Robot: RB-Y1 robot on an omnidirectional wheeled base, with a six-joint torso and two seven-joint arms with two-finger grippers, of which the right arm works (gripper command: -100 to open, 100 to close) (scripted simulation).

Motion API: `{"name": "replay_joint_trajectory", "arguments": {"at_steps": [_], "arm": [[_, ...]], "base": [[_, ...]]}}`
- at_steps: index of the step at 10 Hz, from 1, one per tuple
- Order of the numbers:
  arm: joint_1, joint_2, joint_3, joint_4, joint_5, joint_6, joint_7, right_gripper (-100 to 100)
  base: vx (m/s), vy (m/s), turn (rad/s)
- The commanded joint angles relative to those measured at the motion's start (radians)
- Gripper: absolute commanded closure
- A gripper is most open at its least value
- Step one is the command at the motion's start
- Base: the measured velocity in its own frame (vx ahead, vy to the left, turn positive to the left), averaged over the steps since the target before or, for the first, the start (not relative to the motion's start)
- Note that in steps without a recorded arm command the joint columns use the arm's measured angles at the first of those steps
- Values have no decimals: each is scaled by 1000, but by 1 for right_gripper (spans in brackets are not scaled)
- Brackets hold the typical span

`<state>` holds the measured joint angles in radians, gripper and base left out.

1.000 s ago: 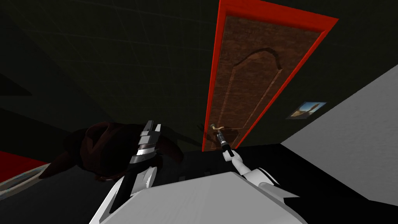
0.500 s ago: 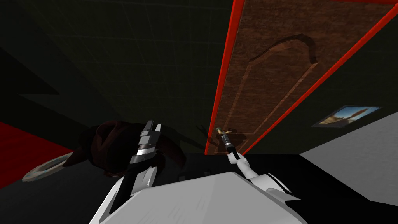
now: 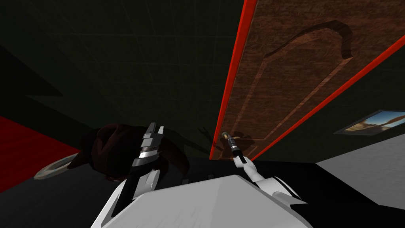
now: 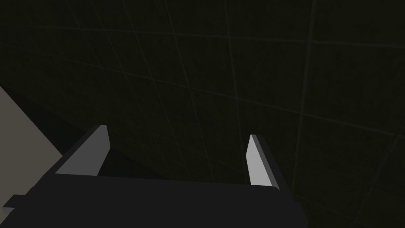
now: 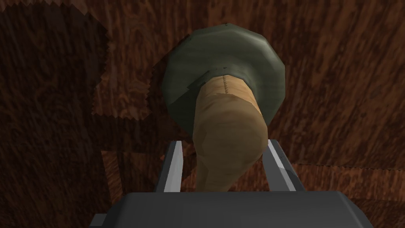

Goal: Pull the door open

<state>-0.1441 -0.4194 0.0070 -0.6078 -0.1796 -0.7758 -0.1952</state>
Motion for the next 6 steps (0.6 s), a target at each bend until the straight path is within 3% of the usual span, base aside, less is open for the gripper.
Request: {"name": "replay_joint_trajectory", "arguments": {"at_steps": [1, 5, 6], "arm": [[1, 0, 0, -1, 0, 2, 0, 100], [1, 0, 0, -1, 0, 2, 0, 100], [9, -8, 13, -4, 5, -5, -15, 100]], "base": [[-7, -2, -5], [0, 0, 0], [-103, -36, 90]]}}
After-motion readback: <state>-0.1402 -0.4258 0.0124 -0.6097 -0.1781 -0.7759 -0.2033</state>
